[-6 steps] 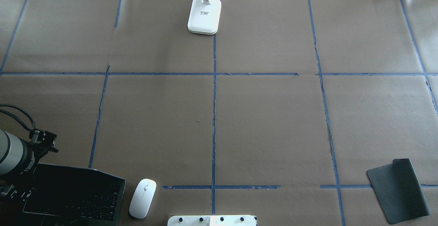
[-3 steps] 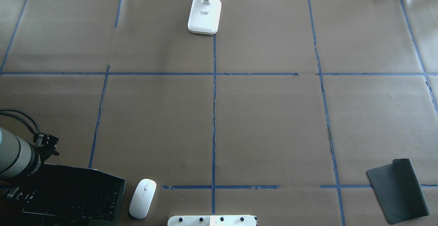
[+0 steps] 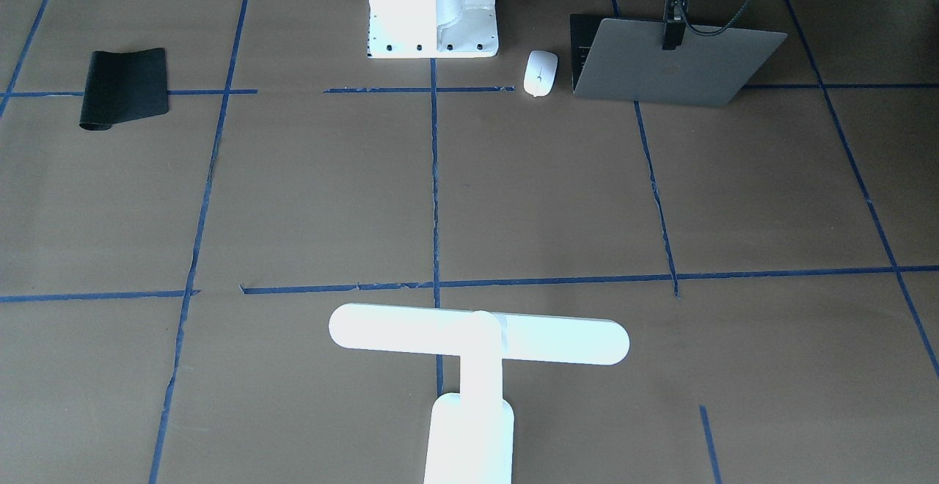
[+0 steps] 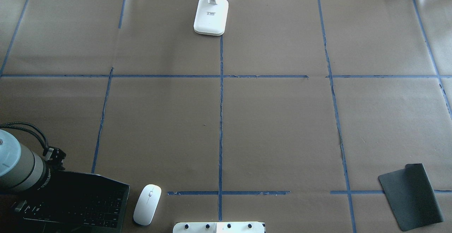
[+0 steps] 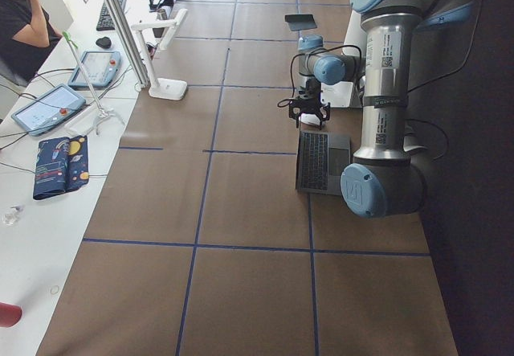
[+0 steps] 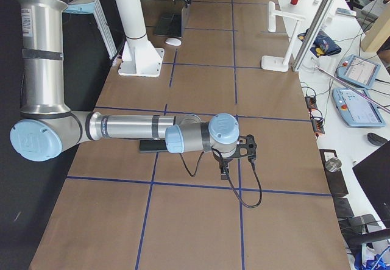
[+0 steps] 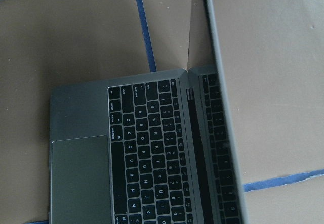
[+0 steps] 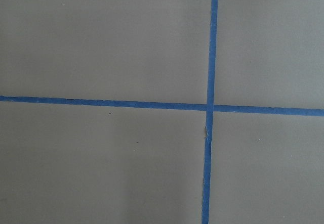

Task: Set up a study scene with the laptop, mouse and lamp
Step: 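Lower the left gripper onto the grey laptop's open lid edge and grasp, then drag the laptop with the left gripper toward the table center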

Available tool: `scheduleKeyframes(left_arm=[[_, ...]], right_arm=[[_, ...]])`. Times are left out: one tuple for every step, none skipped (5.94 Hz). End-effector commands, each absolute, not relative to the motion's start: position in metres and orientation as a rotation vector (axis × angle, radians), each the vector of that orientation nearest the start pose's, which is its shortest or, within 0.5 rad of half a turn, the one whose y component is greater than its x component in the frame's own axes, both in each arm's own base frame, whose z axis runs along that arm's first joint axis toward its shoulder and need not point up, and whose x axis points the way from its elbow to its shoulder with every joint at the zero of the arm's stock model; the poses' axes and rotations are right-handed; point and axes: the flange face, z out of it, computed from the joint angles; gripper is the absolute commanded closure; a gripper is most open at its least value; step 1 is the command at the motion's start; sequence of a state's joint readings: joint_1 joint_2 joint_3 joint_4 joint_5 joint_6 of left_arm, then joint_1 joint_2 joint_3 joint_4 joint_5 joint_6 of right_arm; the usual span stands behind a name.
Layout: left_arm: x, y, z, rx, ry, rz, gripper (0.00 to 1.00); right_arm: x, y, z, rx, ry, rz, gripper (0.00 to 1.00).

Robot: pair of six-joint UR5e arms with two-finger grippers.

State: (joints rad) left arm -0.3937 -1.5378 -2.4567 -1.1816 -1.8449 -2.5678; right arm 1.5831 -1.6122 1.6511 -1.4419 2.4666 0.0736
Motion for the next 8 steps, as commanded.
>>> scheduleKeyframes(left_arm=[[0.307, -0.243, 0.333, -0.421, 0.389, -1.293, 0.92], [0.305, -0.246, 0.331, -0.422, 0.396, -1.302, 1.00], [0.295, -0.259, 0.329, -0.419, 0.411, -1.342, 1.00], [0.277, -0.278, 0.328, -0.409, 0.429, -1.404, 1.00], [0.256, -0.298, 0.328, -0.394, 0.452, -1.461, 1.00], [0.240, -0.313, 0.330, -0.379, 0.461, -1.510, 1.00], [0.228, -0.336, 0.325, -0.351, 0.498, -1.516, 1.00], [0.235, -0.378, 0.320, -0.329, 0.520, -1.552, 1.00]], right_arm=[[0.061, -0.482, 0.616, 0.130, -0.898, 0.004, 0.00], [0.061, -0.484, 0.615, 0.133, -0.898, 0.003, 0.00], [0.062, -0.486, 0.613, 0.135, -0.898, 0.002, 0.00], [0.062, -0.486, 0.612, 0.138, -0.898, 0.002, 0.00], [0.062, -0.487, 0.608, 0.145, -0.898, -0.002, 0.00], [0.062, -0.487, 0.606, 0.147, -0.898, -0.002, 0.00], [0.062, -0.487, 0.607, 0.145, -0.898, -0.002, 0.00], [0.062, -0.487, 0.607, 0.144, -0.898, 0.000, 0.00]])
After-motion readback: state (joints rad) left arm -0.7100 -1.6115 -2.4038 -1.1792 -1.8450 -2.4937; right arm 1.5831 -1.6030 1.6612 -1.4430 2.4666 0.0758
